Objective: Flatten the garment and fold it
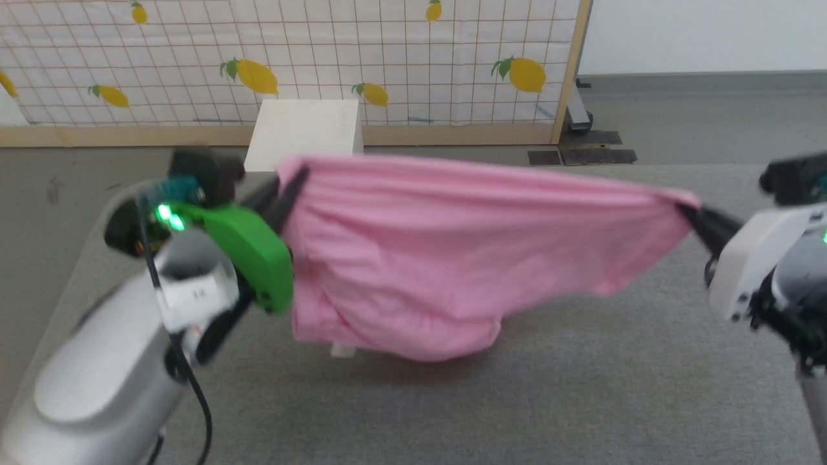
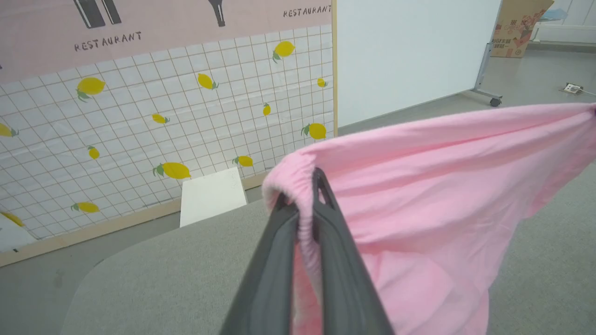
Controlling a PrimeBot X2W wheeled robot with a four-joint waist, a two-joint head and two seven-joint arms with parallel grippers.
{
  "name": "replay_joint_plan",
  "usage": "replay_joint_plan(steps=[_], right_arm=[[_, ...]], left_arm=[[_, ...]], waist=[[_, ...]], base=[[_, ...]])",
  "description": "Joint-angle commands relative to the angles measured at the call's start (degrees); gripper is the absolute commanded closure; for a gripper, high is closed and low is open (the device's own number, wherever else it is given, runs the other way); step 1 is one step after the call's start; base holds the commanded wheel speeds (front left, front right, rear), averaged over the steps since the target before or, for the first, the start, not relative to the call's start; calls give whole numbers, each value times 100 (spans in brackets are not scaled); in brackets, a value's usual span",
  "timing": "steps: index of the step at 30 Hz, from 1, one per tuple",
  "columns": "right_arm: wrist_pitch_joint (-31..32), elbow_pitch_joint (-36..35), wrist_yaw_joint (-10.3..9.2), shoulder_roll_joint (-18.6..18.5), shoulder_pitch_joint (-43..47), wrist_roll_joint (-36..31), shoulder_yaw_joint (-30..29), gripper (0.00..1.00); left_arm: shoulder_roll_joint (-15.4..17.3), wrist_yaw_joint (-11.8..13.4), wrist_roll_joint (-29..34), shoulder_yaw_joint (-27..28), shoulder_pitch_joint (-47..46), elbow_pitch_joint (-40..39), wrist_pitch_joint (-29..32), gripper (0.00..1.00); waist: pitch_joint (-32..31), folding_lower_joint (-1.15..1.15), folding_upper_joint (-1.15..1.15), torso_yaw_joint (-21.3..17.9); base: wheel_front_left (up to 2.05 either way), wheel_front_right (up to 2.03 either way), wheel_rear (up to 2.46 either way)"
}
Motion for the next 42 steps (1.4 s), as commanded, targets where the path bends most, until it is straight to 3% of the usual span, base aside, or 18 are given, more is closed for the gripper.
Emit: replay_joint_plan(steps=[1, 6, 12, 18, 24, 34, 42], right_arm=[[69, -64, -11, 21, -275, -103, -133, 100], [394, 132, -11, 220, -1772, -339, -437, 100], [159, 842, -11, 397, -3315, -676, -480, 100], [-678, 1805, -11, 780, -4780, -1292, -567, 100], [-1684, 2809, -11, 1185, -5820, -1824, -561, 100], [-2430, 4405, -11, 1693, -6232, -1887, -66, 100], [-2795, 4973, -11, 1722, -5572, -1362, 858, 100]], left_arm=[[17, -43, 31, 81, -340, 145, 61, 100], [-321, -189, 163, 312, -1809, 1246, 19, 100], [-666, -297, 415, 441, -3163, 2382, -332, 100], [-909, -295, 666, 636, -4444, 3476, -971, 100], [-1118, -318, 693, 832, -5234, 4379, -1635, 100], [-1394, -543, 470, 960, -5267, 5798, -2229, 100], [-1696, -926, 215, 985, -4475, 6502, -2554, 100]], waist=[[28, 0, 40, -37], [621, 0, 40, -177], [1587, 0, 40, -354], [2382, 0, 40, -582], [2769, 0, 40, -753], [3004, 0, 40, -842], [2676, 0, 40, -687]], base=[[0, 0, 0], [0, 0, 0], [0, 0, 0], [0, 0, 0], [0, 0, 0], [0, 0, 0], [0, 0, 0]])
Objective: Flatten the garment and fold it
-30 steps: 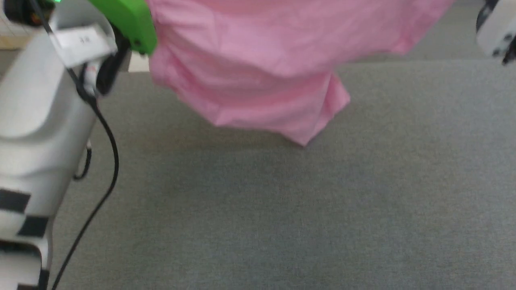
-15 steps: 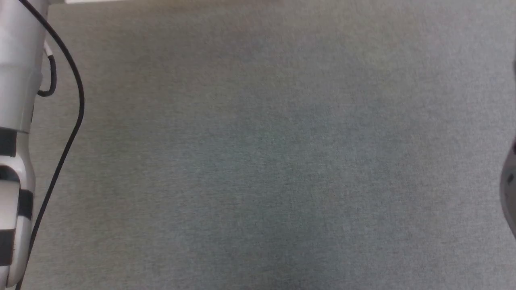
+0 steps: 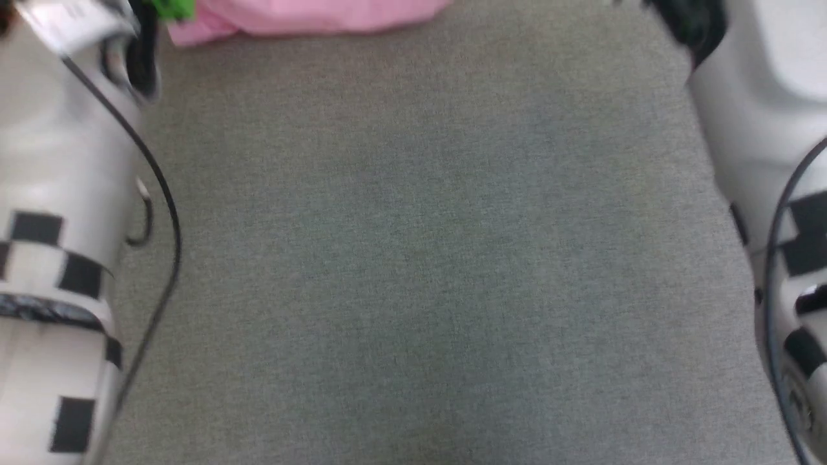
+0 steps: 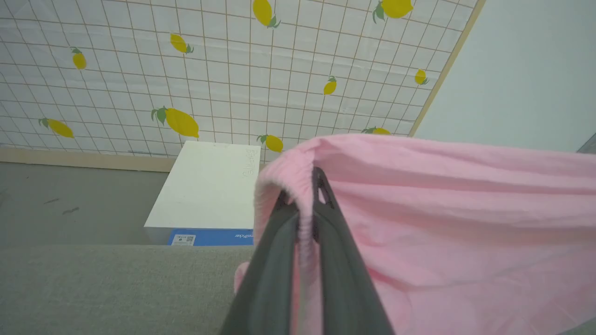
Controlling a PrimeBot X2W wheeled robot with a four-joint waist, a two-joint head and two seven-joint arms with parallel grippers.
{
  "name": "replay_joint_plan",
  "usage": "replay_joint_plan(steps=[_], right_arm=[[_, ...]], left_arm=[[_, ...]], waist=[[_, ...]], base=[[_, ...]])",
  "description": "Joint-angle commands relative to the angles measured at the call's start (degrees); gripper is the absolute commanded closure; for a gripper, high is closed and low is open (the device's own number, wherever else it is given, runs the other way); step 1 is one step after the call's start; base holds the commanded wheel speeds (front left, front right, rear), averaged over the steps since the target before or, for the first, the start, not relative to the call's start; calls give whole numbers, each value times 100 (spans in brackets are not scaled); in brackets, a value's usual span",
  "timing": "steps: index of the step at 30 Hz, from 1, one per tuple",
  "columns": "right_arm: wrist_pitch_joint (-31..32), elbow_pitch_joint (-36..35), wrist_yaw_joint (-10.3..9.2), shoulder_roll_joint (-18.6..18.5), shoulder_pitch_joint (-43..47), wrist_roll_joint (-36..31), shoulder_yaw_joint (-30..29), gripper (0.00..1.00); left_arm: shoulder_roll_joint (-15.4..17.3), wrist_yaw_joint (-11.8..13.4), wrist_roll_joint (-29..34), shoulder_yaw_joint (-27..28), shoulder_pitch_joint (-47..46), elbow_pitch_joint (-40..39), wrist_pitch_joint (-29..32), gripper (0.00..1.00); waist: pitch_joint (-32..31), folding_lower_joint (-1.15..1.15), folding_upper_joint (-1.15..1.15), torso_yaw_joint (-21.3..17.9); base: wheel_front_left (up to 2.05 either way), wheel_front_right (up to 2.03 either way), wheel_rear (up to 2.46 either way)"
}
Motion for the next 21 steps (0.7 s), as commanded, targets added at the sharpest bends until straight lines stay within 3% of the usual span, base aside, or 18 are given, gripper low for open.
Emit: replay_joint_plan(steps=[1, 8, 13, 21], right_arm=[[-112, 22, -12, -64, 334, 139, 192, 100], [-558, -419, -12, -363, 1954, 837, 970, 100], [-815, -1081, -12, -689, 3500, 1335, 1057, 100], [-537, -2689, -12, -1000, 5980, 1421, 400, 100]], left_arm=[[-76, -87, -85, 8, 309, 51, -106, 100], [-267, -303, -213, -8, 1855, 37, -277, 100], [-337, -335, -206, -34, 3119, -416, -302, 100], [-91, 89, -51, -143, 5126, -2048, -236, 100]], waist=[[-297, -1, 40, 149], [-1110, -1, 40, 270], [-1733, -1, 40, 336], [-2487, -1, 40, 357]], base=[[0, 0, 0], [0, 0, 0], [0, 0, 0], [0, 0, 0]])
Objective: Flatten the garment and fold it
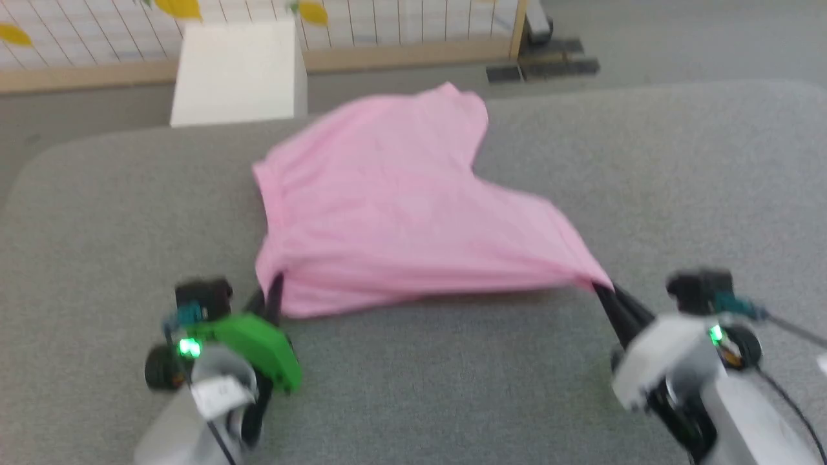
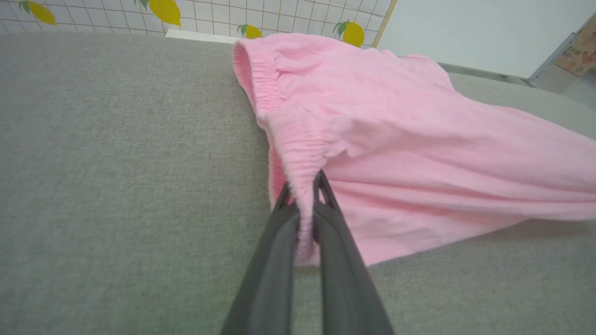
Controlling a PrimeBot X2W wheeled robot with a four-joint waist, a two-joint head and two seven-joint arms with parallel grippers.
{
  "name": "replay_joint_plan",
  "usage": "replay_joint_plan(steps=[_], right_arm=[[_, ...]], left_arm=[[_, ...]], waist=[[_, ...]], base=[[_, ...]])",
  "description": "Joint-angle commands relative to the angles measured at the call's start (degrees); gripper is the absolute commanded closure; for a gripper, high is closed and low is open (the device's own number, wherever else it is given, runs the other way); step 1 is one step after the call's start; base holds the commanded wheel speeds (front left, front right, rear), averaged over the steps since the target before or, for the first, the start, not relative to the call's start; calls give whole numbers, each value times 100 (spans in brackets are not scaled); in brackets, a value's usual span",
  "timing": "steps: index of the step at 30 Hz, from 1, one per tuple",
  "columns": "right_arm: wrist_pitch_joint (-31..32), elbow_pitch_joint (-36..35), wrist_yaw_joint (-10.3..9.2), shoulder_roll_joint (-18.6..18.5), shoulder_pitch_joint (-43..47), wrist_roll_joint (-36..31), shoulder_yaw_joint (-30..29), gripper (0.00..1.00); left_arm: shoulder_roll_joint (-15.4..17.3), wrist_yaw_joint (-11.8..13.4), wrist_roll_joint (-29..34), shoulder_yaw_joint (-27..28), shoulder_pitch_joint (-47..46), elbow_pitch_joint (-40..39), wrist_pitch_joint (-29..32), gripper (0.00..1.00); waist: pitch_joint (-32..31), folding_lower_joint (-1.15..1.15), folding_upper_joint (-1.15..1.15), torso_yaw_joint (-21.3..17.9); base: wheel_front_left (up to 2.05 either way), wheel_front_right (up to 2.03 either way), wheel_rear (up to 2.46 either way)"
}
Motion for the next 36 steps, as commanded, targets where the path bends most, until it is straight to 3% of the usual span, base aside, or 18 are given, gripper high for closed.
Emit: replay_joint_plan(steps=[1, 5, 10, 14, 19, 26, 32, 36], right_arm=[[113, -318, -12, -32, 405, -103, -188, 100], [706, -1470, -12, 141, 1644, -419, -856, 100], [1668, -3090, -12, 618, 3031, -876, -1512, 100], [2436, -4066, -12, 894, 3878, -1059, -1731, 100], [3164, -4860, -12, 1071, 4638, -1078, -1887, 100], [3576, -5297, -12, 1135, 4810, -982, -1851, 100], [3422, -4935, -12, 1041, 3729, -1068, -1646, 100], [3243, -4243, -12, 781, 2659, -1027, -1582, 100]], left_arm=[[124, 141, 51, -18, 356, -320, 88, 100], [403, 644, 20, -80, 1385, -1661, 527, 100], [821, 1398, -95, -41, 2602, -3536, 1179, 100], [1148, 1913, -125, 16, 3304, -4651, 1595, 100], [1475, 2355, -155, 110, 3878, -5559, 1959, 100], [1619, 2548, -167, 281, 3924, -5990, 2053, 100], [1536, 2368, -246, 378, 3433, -5706, 2008, 100], [1427, 2155, -310, 401, 2973, -5415, 1958, 100]], waist=[[-597, 1, 40, 89], [-850, 1, 40, 132], [-957, 1, 40, 174], [-984, 1, 40, 178], [-961, 1, 40, 181], [-781, 1, 40, 185], [-501, 1, 40, 199], [-261, 1, 40, 279]], base=[[0, 0, 0], [0, 0, 0], [0, 0, 0], [0, 0, 0], [0, 0, 0], [0, 0, 0], [0, 0, 0], [0, 0, 0]])
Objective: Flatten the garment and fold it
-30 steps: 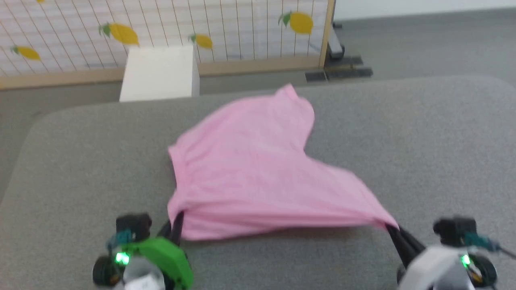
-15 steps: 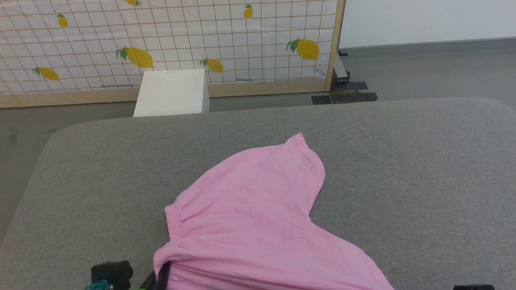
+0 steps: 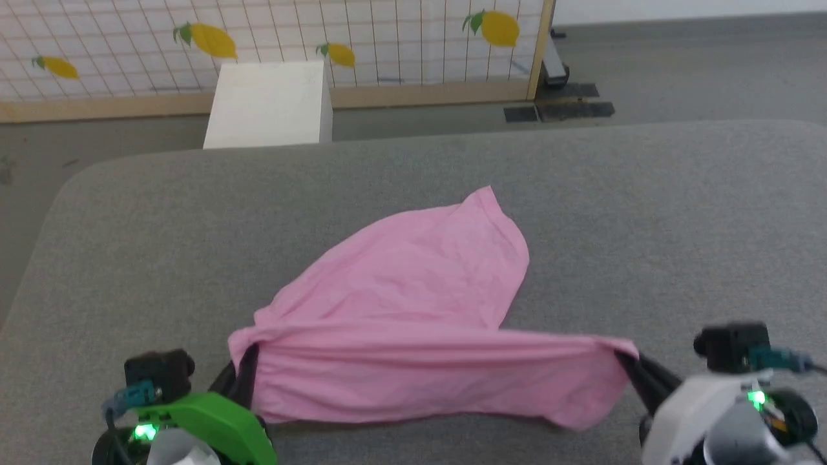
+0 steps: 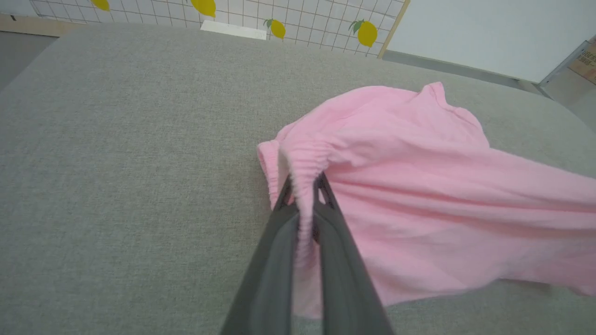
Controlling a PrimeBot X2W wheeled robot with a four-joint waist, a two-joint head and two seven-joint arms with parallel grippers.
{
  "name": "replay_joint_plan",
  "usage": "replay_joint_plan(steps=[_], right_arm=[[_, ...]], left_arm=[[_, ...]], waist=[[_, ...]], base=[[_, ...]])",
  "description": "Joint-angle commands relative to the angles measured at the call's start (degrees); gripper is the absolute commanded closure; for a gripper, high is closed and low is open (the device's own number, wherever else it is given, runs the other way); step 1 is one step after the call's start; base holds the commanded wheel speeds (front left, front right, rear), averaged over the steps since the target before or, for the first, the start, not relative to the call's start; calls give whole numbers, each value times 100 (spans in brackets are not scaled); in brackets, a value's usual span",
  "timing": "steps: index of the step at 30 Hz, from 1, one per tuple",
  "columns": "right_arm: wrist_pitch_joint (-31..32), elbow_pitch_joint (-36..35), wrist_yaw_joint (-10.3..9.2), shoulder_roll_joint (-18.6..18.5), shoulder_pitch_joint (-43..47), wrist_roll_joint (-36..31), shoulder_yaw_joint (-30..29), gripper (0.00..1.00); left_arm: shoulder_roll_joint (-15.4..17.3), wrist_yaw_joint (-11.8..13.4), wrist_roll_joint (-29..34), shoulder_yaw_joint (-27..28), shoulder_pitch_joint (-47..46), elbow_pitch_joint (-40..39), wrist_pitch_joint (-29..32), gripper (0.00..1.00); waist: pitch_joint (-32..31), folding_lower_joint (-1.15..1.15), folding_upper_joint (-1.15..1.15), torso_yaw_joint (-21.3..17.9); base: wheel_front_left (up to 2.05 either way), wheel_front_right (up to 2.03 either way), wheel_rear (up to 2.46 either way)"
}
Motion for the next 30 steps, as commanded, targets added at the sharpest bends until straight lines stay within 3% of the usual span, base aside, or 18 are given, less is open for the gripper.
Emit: replay_joint_plan(steps=[1, 15, 16, 24, 30], right_arm=[[-96, 253, -12, -76, -409, 58, 17, 100], [-1103, 3713, -12, -427, -4222, 552, 647, 100], [-1226, 4405, -12, -481, -4801, 552, 874, 100], [-1683, 5954, -12, -513, -6028, 609, 1595, 100], [-2070, 6759, -12, -462, -6398, 740, 2031, 100]], left_arm=[[-36, -77, -73, 31, -223, 133, -38, 100], [-599, -860, -107, -178, -2028, 1611, -194, 100], [-735, -983, -111, -219, -2392, 1992, -212, 100], [-1120, -1283, -132, -330, -3234, 3028, -302, 100], [-1324, -1451, -146, -418, -3487, 3553, -414, 100]], waist=[[225, 0, 40, 89], [1101, 0, 40, 530], [1260, 0, 40, 663], [1733, 0, 40, 910], [1851, 0, 40, 990]], base=[[0, 0, 0], [0, 0, 0], [0, 0, 0], [0, 0, 0], [0, 0, 0]])
